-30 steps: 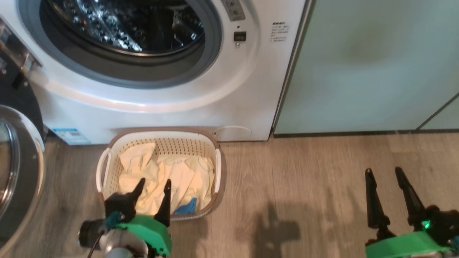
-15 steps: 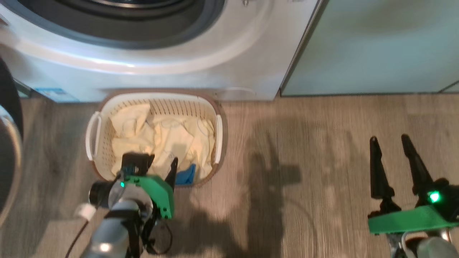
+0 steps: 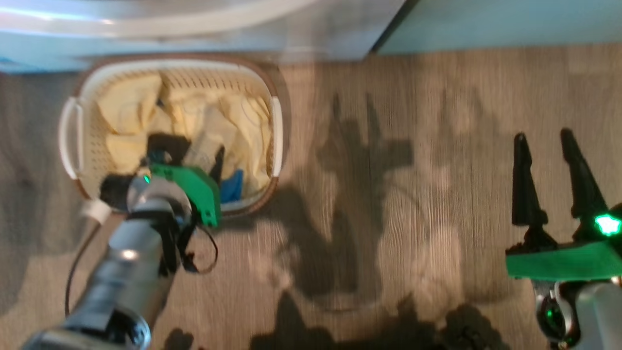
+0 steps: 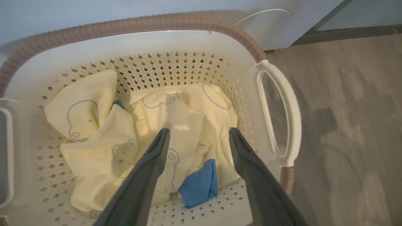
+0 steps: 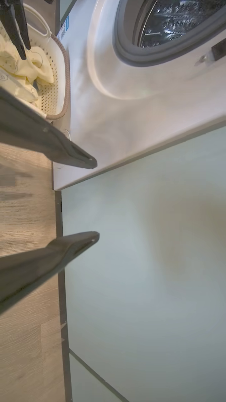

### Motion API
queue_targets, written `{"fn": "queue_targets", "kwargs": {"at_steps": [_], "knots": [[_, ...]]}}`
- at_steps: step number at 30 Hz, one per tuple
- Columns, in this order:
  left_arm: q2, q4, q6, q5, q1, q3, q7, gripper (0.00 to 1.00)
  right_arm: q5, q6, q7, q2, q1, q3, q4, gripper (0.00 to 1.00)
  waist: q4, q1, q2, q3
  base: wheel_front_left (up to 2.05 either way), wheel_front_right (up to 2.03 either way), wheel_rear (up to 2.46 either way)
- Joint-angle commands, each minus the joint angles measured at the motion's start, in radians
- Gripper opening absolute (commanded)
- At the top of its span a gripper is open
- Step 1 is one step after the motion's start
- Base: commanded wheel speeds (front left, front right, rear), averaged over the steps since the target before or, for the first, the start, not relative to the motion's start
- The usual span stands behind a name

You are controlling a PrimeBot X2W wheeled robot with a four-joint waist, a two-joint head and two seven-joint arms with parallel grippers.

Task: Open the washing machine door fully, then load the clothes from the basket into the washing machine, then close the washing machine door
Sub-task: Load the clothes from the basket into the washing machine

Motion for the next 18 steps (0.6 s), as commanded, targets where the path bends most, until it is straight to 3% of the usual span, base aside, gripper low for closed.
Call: {"fn": "queue_targets", "kwargs": {"at_steps": [1, 18], "knots": [[0.046, 0.010, 0.000, -0.006, -0.027, 0.029, -0.013, 1.00, 0.004, -0.003, -0.007, -0.008, -0.008, 0.020, -0.034, 1.00, -0.020, -0.0003, 0.0000, 0.088, 0.00, 0.00, 0.00], [0.195, 0.148, -0.018, -0.070, -0.227, 0.082, 0.002, 1.00, 0.081, -0.003, -0.007, -0.008, -0.098, 0.074, -0.110, 1.00, -0.116, -0.0003, 0.0000, 0.330, 0.00, 0.00, 0.00]]}}
